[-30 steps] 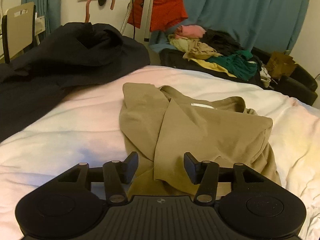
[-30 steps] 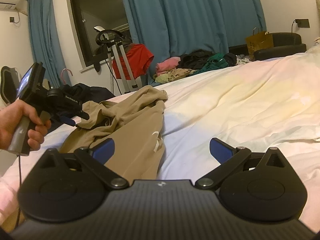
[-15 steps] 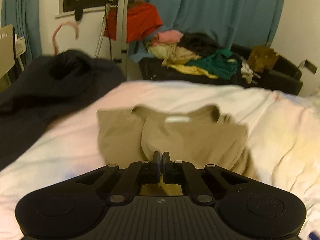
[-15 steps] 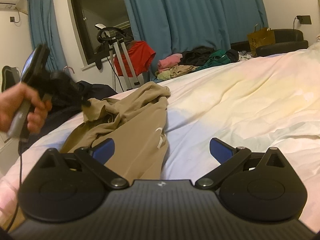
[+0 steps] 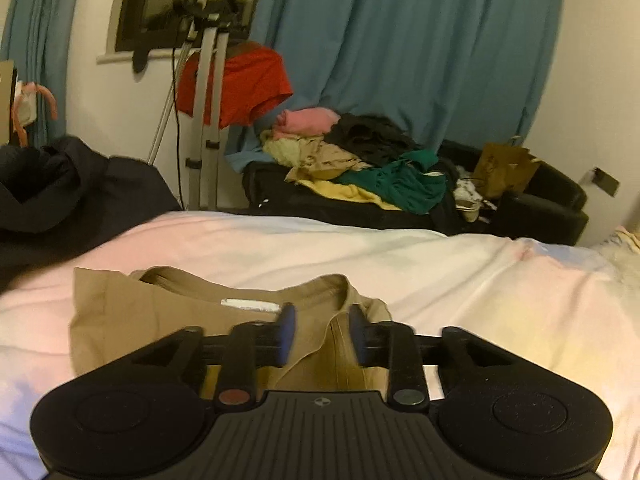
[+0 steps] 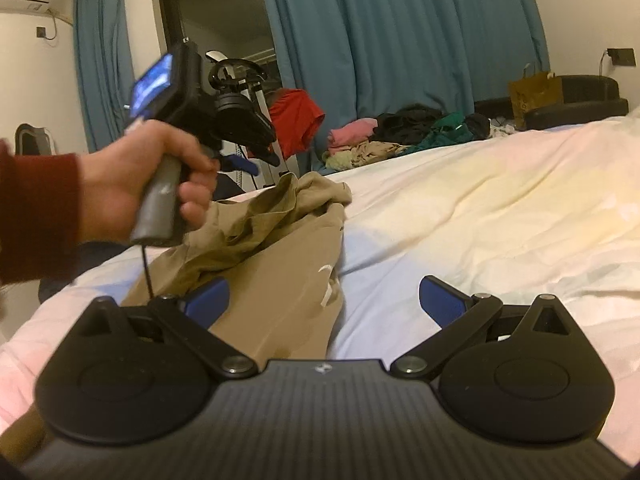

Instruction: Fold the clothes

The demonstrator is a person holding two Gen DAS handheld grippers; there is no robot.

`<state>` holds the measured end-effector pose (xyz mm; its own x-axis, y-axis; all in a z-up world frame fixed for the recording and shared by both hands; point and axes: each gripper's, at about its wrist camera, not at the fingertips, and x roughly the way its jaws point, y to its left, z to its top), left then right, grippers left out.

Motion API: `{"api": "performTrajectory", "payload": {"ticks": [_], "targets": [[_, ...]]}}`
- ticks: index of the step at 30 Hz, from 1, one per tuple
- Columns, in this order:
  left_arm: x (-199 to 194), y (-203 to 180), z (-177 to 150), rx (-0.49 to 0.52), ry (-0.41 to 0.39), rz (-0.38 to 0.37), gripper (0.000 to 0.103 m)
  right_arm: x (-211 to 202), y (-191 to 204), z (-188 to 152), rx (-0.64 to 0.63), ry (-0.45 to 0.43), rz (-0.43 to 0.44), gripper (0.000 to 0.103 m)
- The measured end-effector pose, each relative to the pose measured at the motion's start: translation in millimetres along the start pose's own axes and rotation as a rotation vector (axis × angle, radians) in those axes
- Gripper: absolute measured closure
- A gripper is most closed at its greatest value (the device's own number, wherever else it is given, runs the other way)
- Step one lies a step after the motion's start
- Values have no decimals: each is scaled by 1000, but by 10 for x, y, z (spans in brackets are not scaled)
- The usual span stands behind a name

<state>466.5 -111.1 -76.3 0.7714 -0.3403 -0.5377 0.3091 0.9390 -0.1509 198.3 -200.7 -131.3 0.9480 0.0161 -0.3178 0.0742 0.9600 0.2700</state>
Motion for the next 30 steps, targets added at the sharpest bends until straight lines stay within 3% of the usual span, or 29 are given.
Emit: {"api": "performTrajectory", "payload": {"ticks": [4, 6, 11, 17, 22, 27, 30], "targets": [[-647, 131, -199, 35, -21, 2, 66, -50, 34, 13, -14, -19, 19, 0], [-1037, 227, -357, 44, -31, 12, 59, -75, 51, 19, -21, -29, 29, 0], [-2051, 326, -982, 96, -13, 104, 59, -203, 141, 31, -34, -35, 56, 0], [-3001, 414, -1654, 44, 20, 151, 59, -621, 380, 28, -40, -8, 86, 0], [-3503, 592, -1875, 43, 16, 175, 44, -977, 582, 25, -60, -5, 77, 0], [-3632, 1046, -1962, -32, 142, 212, 34, -1163, 712, 14, -74, -17, 75, 0], [-3643, 1332, -2016, -94, 233, 224, 33, -1140, 756, -10, -93, -11, 71, 0]]}}
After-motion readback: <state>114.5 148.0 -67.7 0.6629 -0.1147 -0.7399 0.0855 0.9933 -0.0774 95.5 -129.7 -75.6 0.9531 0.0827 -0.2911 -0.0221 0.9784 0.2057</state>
